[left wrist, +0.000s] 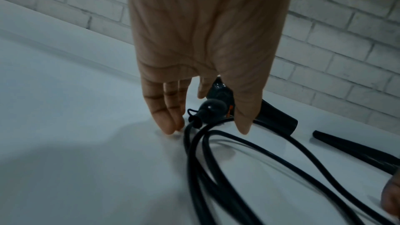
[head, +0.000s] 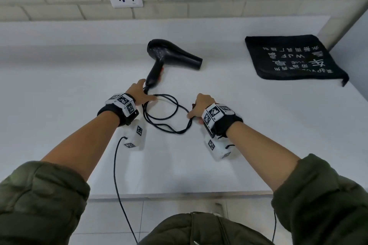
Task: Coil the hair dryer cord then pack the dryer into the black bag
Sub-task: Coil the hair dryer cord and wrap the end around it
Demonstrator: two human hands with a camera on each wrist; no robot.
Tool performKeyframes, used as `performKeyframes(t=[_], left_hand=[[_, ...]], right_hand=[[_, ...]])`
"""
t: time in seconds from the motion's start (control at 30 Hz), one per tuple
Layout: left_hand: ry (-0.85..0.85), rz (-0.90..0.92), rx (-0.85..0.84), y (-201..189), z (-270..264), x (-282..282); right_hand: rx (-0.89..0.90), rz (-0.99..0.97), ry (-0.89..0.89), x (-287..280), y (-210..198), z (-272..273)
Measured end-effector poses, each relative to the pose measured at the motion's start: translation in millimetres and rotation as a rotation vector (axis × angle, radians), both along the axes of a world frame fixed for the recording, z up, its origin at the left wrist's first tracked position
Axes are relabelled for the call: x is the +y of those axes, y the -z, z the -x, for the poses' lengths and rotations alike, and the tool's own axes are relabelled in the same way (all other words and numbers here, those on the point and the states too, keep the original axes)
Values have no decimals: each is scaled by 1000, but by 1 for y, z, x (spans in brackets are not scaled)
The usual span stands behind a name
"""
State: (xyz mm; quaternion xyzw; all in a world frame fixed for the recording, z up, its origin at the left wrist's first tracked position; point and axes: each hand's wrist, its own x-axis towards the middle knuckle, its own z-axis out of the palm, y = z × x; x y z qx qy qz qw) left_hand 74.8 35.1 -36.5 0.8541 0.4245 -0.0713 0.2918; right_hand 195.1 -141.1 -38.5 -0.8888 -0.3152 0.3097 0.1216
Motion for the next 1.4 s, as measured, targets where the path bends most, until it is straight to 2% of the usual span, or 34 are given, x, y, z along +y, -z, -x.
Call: performKeyframes(t=[0.27, 0.4, 0.5, 0.6, 0.7, 0.77, 0.83, 0.9, 0.93, 1.07, 1.13, 1.27, 1.4], left_hand=[[-22, 51, -50, -4, -27, -42], [117, -68, 16, 0, -48, -91], [182, -70, 48, 1, -64, -120], [249, -67, 111, -2, -75, -132], [298, -166, 205, -13, -83, -141], [245, -269, 125, -22, -85, -148], [161, -275, -120, -28, -88, -153], [129, -199, -324, -33, -93, -158], [125, -159, -360, -35, -96, -160], [107, -12, -334, -36, -108, -156], [93, 155, -405, -34, -106, -149], [-96, 621, -620, -28, -90, -134], [-213, 821, -612, -22, -77, -119]], right_hand=[[21, -43, 16, -17, 2, -59], [15, -120, 113, -44, -2, -104], [38, -154, 159, -64, -6, -132], [179, -231, 201, -81, -4, -152], [382, -357, 239, -93, 0, -166], [455, -438, 229, -96, -2, -172], [512, -510, 170, -96, -10, -173], [562, -563, 84, -94, -22, -172], [577, -579, 34, -93, -28, -170], [606, -597, -115, -85, -44, -163], [662, -613, -108, -84, -47, -161], [739, -627, -63, -89, -46, -163], [760, -611, -59, -97, -42, -159]])
